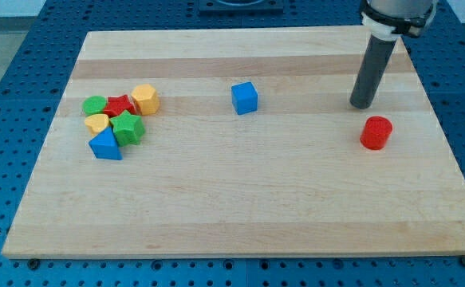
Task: Move red circle closer towards blue cube
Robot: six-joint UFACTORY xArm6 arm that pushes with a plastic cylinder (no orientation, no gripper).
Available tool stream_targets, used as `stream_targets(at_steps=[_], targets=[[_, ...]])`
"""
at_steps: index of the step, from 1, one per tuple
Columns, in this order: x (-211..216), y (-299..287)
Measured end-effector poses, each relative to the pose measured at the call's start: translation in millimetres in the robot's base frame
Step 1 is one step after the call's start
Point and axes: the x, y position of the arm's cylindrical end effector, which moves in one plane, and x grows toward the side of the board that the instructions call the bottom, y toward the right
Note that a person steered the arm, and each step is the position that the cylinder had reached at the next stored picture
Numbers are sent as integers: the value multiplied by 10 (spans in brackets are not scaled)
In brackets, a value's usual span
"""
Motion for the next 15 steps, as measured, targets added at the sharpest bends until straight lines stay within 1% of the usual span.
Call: stream_targets(at_steps=[1,2,3,4,5,7,10,12,15], targets=[[-47,425],[634,808],[1225,669],[1225,588],[1045,571],[745,293],[727,-455],[575,-869],[283,-1322]])
